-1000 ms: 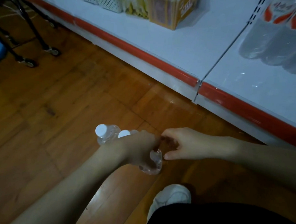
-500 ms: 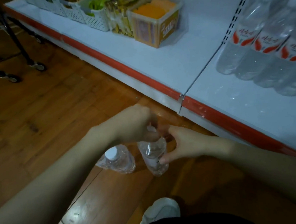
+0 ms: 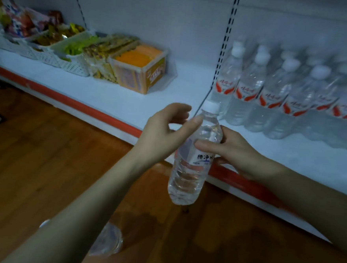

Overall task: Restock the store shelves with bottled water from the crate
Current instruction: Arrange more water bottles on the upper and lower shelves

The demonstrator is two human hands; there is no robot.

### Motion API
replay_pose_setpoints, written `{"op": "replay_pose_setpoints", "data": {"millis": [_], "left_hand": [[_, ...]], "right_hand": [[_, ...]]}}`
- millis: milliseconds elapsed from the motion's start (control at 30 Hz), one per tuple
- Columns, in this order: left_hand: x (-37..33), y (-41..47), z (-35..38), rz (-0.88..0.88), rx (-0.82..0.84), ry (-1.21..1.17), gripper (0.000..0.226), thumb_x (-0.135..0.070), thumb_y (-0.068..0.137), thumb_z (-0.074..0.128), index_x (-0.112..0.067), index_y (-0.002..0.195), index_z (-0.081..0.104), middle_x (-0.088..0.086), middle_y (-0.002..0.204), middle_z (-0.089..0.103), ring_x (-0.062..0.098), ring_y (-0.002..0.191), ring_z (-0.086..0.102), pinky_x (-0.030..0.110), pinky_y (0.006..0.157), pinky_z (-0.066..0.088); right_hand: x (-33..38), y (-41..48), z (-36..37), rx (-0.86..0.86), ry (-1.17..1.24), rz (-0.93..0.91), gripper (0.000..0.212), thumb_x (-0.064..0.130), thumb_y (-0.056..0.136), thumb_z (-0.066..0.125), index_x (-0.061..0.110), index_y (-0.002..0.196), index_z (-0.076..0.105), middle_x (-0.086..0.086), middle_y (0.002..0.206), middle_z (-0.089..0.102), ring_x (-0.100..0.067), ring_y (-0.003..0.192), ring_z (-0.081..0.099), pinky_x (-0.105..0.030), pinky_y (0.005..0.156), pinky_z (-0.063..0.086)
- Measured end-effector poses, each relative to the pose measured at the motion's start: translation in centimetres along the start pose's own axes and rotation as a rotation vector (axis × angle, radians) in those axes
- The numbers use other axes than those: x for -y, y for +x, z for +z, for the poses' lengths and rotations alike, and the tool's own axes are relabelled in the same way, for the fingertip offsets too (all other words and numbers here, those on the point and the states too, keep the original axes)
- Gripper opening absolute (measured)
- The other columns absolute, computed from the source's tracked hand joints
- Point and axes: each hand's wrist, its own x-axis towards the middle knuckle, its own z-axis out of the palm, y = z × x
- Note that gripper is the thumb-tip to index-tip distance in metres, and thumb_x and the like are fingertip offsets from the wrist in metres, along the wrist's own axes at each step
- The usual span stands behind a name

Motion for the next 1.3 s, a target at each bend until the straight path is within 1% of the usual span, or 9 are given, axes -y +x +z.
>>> {"op": "replay_pose_setpoints", "data": {"millis": [67,167,433,633,833,1000,1133,1233,1300], "left_hand": [[0.5,-0.4,0.9,-0.072,0.107,-0.015,0.073,-0.057,0.070,0.069,-0.029,0.132,0.043,-0.012,0.119,0.053,-0.001,0.106,0.054,0.019,0.083,0.051],[0.4,-0.5,2.5,-0.082,0.257,-0.084,0.077,-0.039,0.068,0.079,-0.038,0.132,0.035,-0.020,0.110,0.058,-0.008,0.097,0.057,0.013,0.074,0.052],[-1.9,1.4,2.9,0.002,0.189,-0.171,0.074,-0.025,0.061,0.081,-0.052,0.117,0.042,-0.010,0.101,0.070,0.012,0.091,0.067,0.032,0.079,0.058],[-6.1,2.5,2.4,0.061,0.183,-0.303,0.082,-0.029,0.053,0.083,-0.040,0.126,0.046,-0.004,0.100,0.072,0.014,0.092,0.069,0.036,0.080,0.058],[-12.3,3.0,2.6,0.190,0.169,-0.369,0.083,-0.019,0.056,0.081,-0.028,0.130,0.045,0.002,0.098,0.073,0.013,0.090,0.070,0.029,0.081,0.057],[-18.0,3.6,2.6,0.272,0.170,-0.405,0.073,-0.024,0.052,0.090,-0.028,0.115,0.052,-0.006,0.093,0.074,0.010,0.087,0.070,0.024,0.074,0.057],[-22.3,4.1,2.7,0.332,0.165,-0.478,0.078,-0.035,0.042,0.082,-0.022,0.112,0.052,-0.002,0.092,0.074,0.015,0.085,0.071,0.030,0.071,0.059],[-25.8,4.4,3.0,0.384,0.171,-0.543,0.074,-0.020,0.046,0.093,-0.015,0.109,0.054,0.003,0.086,0.075,0.017,0.077,0.072,0.023,0.062,0.056],[-28.1,4.6,3.2,0.420,0.160,-0.587,0.067,-0.020,0.045,0.081,-0.012,0.107,0.056,0.005,0.080,0.075,0.016,0.070,0.072,0.019,0.055,0.053]], "right_hand": [[1.1,-0.1,-1.2,-0.033,0.014,0.006,0.034,0.043,0.062,0.067,0.035,0.095,0.061,0.015,0.090,0.072,-0.004,0.084,0.069,-0.028,0.072,0.055],[2.5,0.0,-2.6,-0.083,-0.010,0.001,0.050,0.052,0.056,0.066,0.032,0.101,0.063,0.010,0.093,0.073,-0.008,0.085,0.070,-0.035,0.077,0.057],[5.4,-0.9,-5.9,-0.098,-0.041,0.005,0.066,0.054,0.055,0.066,0.024,0.114,0.060,0.004,0.103,0.071,-0.013,0.094,0.068,-0.041,0.085,0.055],[8.3,-3.2,-8.8,-0.055,-0.064,-0.059,0.065,0.030,0.057,0.082,0.026,0.116,0.056,-0.002,0.112,0.066,-0.013,0.100,0.066,-0.029,0.079,0.055],[11.4,-7.4,-11.1,-0.192,-0.126,-0.182,0.053,0.032,0.058,0.083,0.026,0.106,0.061,0.005,0.108,0.070,-0.010,0.099,0.066,-0.025,0.082,0.055],[15.6,-11.3,-12.8,-0.335,-0.113,-0.339,0.042,0.029,0.059,0.079,0.026,0.098,0.063,0.010,0.093,0.074,-0.010,0.081,0.070,-0.018,0.060,0.051],[18.6,-14.2,-13.9,-0.432,-0.068,-0.454,0.050,0.030,0.053,0.071,0.024,0.102,0.064,0.008,0.090,0.075,-0.005,0.075,0.070,-0.013,0.057,0.048],[20.8,-16.0,-14.8,-0.488,-0.062,-0.529,0.056,0.034,0.052,0.070,0.022,0.106,0.065,0.004,0.091,0.075,-0.008,0.080,0.071,-0.015,0.060,0.051],[22.4,-17.1,-15.6,-0.517,-0.079,-0.567,0.051,0.037,0.054,0.069,0.024,0.103,0.067,0.003,0.090,0.075,-0.010,0.082,0.071,-0.018,0.060,0.053]]}}
